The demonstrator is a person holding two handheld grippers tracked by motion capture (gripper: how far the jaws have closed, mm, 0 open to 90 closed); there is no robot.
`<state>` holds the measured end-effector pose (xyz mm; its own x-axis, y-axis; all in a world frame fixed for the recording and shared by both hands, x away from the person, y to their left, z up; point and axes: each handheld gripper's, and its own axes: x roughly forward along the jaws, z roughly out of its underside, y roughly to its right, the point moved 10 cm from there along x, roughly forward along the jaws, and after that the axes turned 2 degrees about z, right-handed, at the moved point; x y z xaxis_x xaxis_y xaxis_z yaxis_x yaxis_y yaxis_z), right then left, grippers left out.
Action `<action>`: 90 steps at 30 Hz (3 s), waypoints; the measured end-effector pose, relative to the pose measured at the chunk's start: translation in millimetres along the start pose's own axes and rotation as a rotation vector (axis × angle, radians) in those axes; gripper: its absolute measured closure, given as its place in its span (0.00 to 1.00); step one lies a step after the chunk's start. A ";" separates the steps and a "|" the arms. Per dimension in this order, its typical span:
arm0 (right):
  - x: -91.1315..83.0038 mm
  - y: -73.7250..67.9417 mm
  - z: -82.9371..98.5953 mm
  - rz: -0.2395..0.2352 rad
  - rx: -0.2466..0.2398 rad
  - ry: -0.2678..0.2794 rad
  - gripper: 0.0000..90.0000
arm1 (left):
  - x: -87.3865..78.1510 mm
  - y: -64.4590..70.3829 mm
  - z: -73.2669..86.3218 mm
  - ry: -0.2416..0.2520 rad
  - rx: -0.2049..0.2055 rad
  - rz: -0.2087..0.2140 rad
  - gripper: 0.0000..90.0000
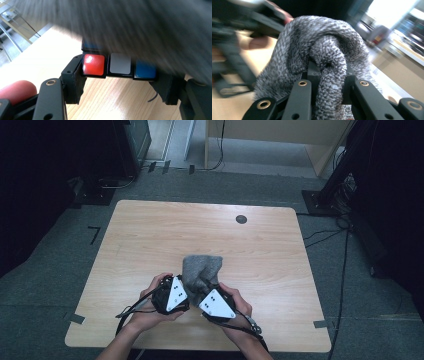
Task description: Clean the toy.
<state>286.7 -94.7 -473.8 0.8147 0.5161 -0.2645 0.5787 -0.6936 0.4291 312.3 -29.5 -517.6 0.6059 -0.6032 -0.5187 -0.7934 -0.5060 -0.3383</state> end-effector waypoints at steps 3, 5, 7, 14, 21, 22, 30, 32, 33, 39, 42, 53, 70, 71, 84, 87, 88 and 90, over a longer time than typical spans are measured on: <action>2.2 -5.1 1.8 -0.024 -0.005 -0.002 0.86 | -1.0 0.1 -0.5 0.006 -0.002 0.002 0.38; 0.4 11.6 5.4 0.033 0.038 -0.014 0.86 | -1.4 -0.3 -0.1 0.008 0.000 0.006 0.38; -6.2 35.6 5.7 0.083 0.131 0.000 0.86 | -5.6 -1.8 -4.5 0.087 -0.040 0.037 0.38; -28.9 56.3 -21.3 -0.106 0.444 0.229 0.86 | -25.8 -5.6 -20.5 0.326 -0.113 0.113 0.38; -9.4 51.1 6.1 -0.104 0.440 0.074 0.86 | -36.6 -10.0 -24.0 0.391 -0.128 0.120 0.38; -6.6 60.6 20.0 -0.055 0.440 0.026 0.86 | -37.5 -11.9 -24.9 0.401 -0.140 0.123 0.38; -24.9 45.9 -23.3 -0.216 0.476 0.232 0.86 | -36.8 -4.1 -27.6 0.399 -0.108 0.135 0.38; -17.3 45.7 -12.7 -0.187 0.468 0.170 0.86 | -36.7 -3.5 -27.4 0.390 -0.101 0.133 0.38; -17.3 45.7 -12.7 -0.187 0.468 0.170 0.86 | -36.2 -3.0 -26.7 0.384 -0.095 0.132 0.38; -13.1 64.0 8.3 -0.138 0.557 0.127 0.86 | -35.6 -2.5 -27.1 0.385 -0.091 0.139 0.38; -20.7 50.5 -16.1 -0.215 0.520 0.210 0.86 | -31.6 3.5 -25.6 0.367 -0.073 0.147 0.38; -11.9 54.0 0.7 -0.178 0.548 0.124 0.86 | -26.6 2.1 -21.2 0.309 -0.055 0.124 0.38; 3.9 -3.7 8.6 -0.038 -0.132 0.022 0.86 | 0.0 2.9 -2.5 -0.017 -0.002 0.005 0.38; 4.4 1.9 10.4 -0.012 -0.117 0.009 0.86 | 0.4 3.4 -2.5 -0.023 0.002 0.005 0.38; 4.3 15.5 15.3 0.042 -0.057 -0.029 0.86 | 2.2 2.3 0.8 -0.020 -0.044 0.037 0.38; 1.7 6.7 9.3 -0.023 -0.053 0.016 0.86 | 1.8 2.8 -0.5 -0.012 -0.050 0.047 0.38; 1.7 6.7 9.3 -0.023 -0.053 0.016 0.86 | 1.8 2.8 -0.5 -0.012 -0.050 0.047 0.38; 3.8 0.8 9.1 -0.029 -0.097 0.003 0.86 | 1.1 2.8 0.0 -0.015 -0.040 0.045 0.38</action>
<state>290.6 -97.9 -482.3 0.7974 0.5367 -0.2759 0.5955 -0.6261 0.5033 310.7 -31.5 -519.1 0.5687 -0.6163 -0.5447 -0.8165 -0.5033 -0.2829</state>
